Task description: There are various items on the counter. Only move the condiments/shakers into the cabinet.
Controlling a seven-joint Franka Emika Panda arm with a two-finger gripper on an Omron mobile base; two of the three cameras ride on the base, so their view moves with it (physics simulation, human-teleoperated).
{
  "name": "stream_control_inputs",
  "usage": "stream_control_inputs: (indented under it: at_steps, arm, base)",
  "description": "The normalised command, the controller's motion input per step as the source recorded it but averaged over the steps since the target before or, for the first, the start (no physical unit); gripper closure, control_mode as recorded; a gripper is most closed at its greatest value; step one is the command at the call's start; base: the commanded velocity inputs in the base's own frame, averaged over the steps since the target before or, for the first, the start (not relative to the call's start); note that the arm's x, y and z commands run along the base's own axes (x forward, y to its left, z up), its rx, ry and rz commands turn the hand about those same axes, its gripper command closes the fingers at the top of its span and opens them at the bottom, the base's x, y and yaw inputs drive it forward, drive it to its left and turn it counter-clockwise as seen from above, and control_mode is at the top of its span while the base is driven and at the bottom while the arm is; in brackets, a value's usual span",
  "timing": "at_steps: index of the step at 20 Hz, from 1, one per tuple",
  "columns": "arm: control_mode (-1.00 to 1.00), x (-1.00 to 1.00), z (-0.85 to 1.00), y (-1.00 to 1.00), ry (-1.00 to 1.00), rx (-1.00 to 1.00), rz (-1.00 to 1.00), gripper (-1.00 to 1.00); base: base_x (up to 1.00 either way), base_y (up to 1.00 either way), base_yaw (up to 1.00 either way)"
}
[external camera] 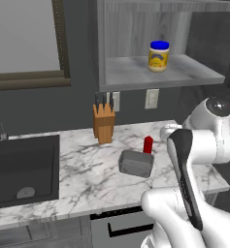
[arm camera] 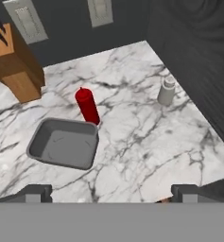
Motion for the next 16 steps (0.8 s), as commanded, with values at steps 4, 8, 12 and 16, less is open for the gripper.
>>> stream_control_inputs:
  at_steps: [4,8,12,16]
  arm:
    - [-1.00,0.16,-0.49,0.03,0.03,-0.07,0.11,-1.00]
    - [-1.00,0.17,-0.45,0.09,0.00,0.00,0.16,-1.00]
    - [-1.00,0.37,-0.19,0.06,0.00,0.00,0.11,-1.00]
    - [-1.00,0.44,-0.12,0.12,0.00,-0.01,0.08,-1.00]
  base:
    - [0.00,0.00,0.00]
    - [0.00,0.00,0.00]
    - [0.00,0.00,0.00]
    - [0.00,0.00,0.00]
